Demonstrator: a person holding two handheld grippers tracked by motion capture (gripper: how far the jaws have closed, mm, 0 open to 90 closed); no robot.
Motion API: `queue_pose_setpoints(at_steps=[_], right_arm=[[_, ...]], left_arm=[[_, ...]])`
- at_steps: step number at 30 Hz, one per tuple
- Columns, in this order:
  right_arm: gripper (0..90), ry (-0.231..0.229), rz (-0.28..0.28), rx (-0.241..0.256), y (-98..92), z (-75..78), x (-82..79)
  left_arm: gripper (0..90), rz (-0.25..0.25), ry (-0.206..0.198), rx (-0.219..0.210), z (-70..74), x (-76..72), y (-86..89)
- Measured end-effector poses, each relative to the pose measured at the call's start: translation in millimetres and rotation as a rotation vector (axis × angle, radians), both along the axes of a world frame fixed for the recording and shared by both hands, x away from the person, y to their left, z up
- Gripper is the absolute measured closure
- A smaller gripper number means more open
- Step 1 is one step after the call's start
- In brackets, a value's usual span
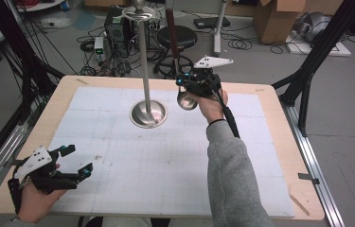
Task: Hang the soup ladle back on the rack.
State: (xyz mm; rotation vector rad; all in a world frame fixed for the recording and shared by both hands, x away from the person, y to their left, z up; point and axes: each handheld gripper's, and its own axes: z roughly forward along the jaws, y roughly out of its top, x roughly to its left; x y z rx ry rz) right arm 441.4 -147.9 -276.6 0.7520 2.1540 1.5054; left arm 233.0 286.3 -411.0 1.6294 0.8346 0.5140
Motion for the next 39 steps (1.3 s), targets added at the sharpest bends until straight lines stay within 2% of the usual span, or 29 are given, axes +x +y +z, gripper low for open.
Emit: queue_pose_setpoints(at_steps=[9, 16, 39], right_arm=[[84.8, 0.013, 0.005, -0.001, 5.1, -3.2, 3.2], [84.8, 0.005, -0.003, -0.003, 7.1, -4.0, 5.6], [84.7, 0.018, 0.027, -0.003, 21.9, -5.4, 9.1]], left_arm=[[1.8, -0.002, 0.003, 0.006, -0.4, -0.4, -1.0], [1.7, -0.009, -0.006, 0.004, 0.8, -2.0, -1.3], [1.8, -0.016, 0.002, 0.003, 0.0, -3.1, -2.3]])
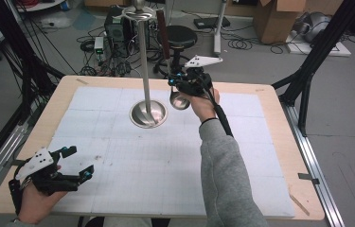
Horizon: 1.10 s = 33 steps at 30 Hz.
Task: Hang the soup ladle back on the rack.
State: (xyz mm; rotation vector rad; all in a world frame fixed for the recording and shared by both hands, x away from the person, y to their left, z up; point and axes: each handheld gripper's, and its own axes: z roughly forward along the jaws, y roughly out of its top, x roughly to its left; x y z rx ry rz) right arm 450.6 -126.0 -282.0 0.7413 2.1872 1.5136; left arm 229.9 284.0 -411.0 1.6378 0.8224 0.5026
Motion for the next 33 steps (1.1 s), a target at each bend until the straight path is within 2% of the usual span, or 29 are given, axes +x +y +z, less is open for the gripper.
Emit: queue_pose_setpoints(at_steps=[10, 33], right_arm=[[84.8, 0.003, -0.001, 0.016, 7.5, -1.2, 0.1], [84.7, 0.019, -0.001, -0.021, 21.7, -5.8, 3.8]], left_arm=[[1.8, 0.003, 0.000, -0.004, 0.6, -0.6, 1.5], [1.7, 0.002, 0.002, 0.000, 0.1, -0.4, 0.8]])
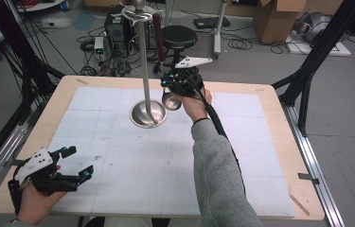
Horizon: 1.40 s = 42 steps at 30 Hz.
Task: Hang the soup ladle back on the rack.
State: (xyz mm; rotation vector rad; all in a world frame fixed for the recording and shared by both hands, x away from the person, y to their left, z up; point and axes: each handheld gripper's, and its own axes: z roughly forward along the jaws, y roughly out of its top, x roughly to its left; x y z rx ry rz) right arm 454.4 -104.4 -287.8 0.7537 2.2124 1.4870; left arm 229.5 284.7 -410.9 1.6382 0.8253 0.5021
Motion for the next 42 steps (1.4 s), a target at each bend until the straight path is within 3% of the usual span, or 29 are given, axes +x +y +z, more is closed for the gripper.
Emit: queue_pose_setpoints(at_steps=[15, 18, 25, 29, 31, 34, 37, 42], right_arm=[[82.5, 0.006, -0.003, -0.007, 7.3, -0.1, 1.4], [62.1, -0.018, -0.011, -0.002, 9.5, 0.4, -0.8], [36.5, -0.011, -0.017, -0.014, 9.0, -0.9, -4.0], [15.2, -0.015, -0.020, 0.007, 4.2, -2.2, -7.8], [12.7, -0.036, -0.013, 0.020, 1.1, -1.8, -13.6], [0.3, -0.071, 0.000, 0.040, -4.5, -0.4, -23.0], [0.4, -0.119, -0.017, 0.050, -11.6, 1.8, -32.6], [0.3, -0.125, 0.034, 0.061, -27.5, 0.6, -45.6]], left_arm=[[1.7, -0.002, 0.000, 0.002, -0.1, -0.1, 0.1], [1.7, -0.002, 0.001, 0.000, 0.2, 0.0, -0.4], [1.8, -0.005, -0.004, 0.002, 1.2, -1.1, -4.9], [1.7, -0.005, -0.004, 0.004, 1.0, -0.4, -4.5], [1.8, -0.003, -0.002, 0.003, 0.7, 0.1, -4.9], [1.7, -0.004, -0.002, 0.003, 0.7, 0.7, -5.8], [1.7, -0.005, -0.006, -0.010, 2.5, 0.7, -6.2], [1.8, -0.010, -0.017, -0.038, 5.3, 0.9, -7.1]])
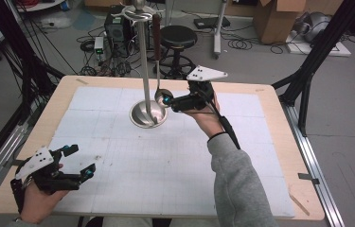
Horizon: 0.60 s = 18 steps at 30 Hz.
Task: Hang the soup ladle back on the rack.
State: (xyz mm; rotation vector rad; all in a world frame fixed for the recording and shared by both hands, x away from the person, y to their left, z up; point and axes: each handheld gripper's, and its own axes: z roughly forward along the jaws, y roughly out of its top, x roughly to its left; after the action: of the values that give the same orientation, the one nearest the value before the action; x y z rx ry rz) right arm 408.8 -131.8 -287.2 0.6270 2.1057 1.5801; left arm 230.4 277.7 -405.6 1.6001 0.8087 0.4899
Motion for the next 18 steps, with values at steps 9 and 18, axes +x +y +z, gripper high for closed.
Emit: queue_pose_setpoints(at_steps=[9, 18], right_arm=[[0.4, 0.033, 0.050, 0.009, -24.3, -16.3, -19.8], [0.4, 0.062, 0.069, 0.056, -56.8, -40.9, -40.5]], left_arm=[[1.8, -0.019, -0.017, -0.020, 1.1, -0.7, -0.3], [1.7, -0.039, -0.028, -0.039, 3.1, 2.7, -4.3]])
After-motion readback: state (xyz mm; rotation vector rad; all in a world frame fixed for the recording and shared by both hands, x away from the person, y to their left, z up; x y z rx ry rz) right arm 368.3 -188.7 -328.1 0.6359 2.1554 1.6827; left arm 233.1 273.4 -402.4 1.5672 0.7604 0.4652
